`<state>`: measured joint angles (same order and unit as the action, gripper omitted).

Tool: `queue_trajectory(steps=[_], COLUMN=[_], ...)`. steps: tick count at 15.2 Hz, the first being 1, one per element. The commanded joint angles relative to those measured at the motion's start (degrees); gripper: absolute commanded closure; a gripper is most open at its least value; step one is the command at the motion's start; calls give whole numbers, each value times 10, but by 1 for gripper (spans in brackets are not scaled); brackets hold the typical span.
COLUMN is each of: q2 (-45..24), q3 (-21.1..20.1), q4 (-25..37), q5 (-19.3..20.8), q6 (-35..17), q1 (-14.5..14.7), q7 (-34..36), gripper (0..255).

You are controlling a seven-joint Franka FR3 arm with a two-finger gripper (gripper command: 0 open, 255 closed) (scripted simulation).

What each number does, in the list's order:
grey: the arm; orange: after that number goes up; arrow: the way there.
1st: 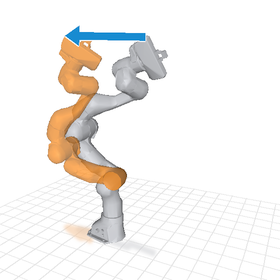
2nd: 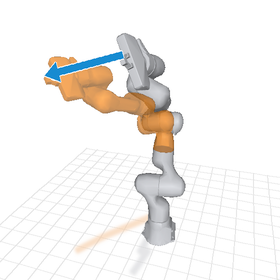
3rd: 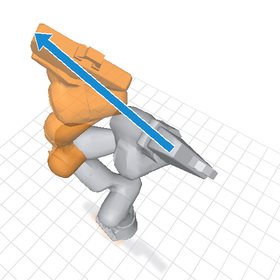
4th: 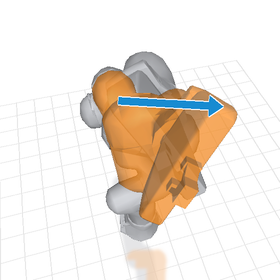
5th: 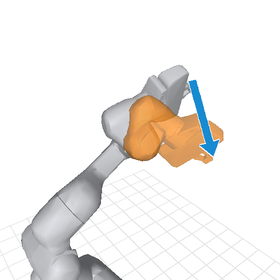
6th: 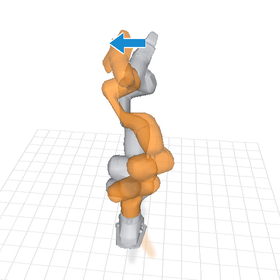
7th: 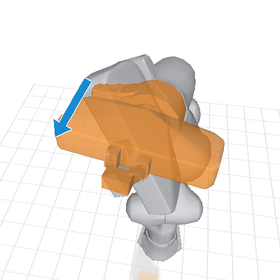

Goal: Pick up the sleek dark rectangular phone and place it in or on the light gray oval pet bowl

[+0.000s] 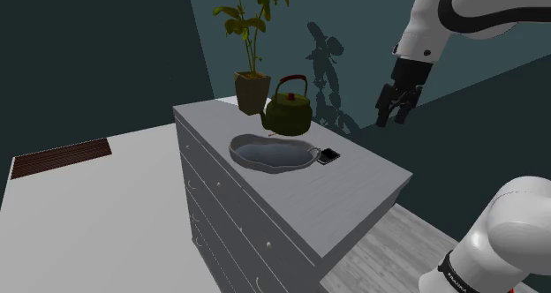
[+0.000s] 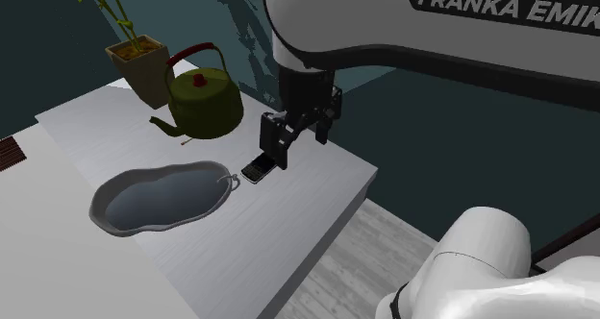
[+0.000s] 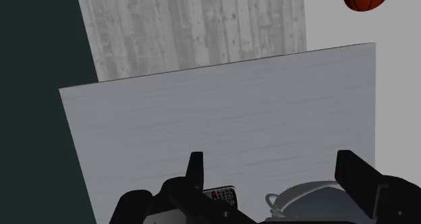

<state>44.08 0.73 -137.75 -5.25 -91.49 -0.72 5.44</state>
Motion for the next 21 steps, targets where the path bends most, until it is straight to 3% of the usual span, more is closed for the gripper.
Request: queue_trajectory(steps=[1, 11, 21], q2=[0, -155, -341], q3=[0, -89, -133], q4=[0, -26, 5], q5=[0, -43, -12], q6=[0, -210, -385], q1=[0, -84, -170], q7=[0, 302, 608], gripper=[0, 0, 0])
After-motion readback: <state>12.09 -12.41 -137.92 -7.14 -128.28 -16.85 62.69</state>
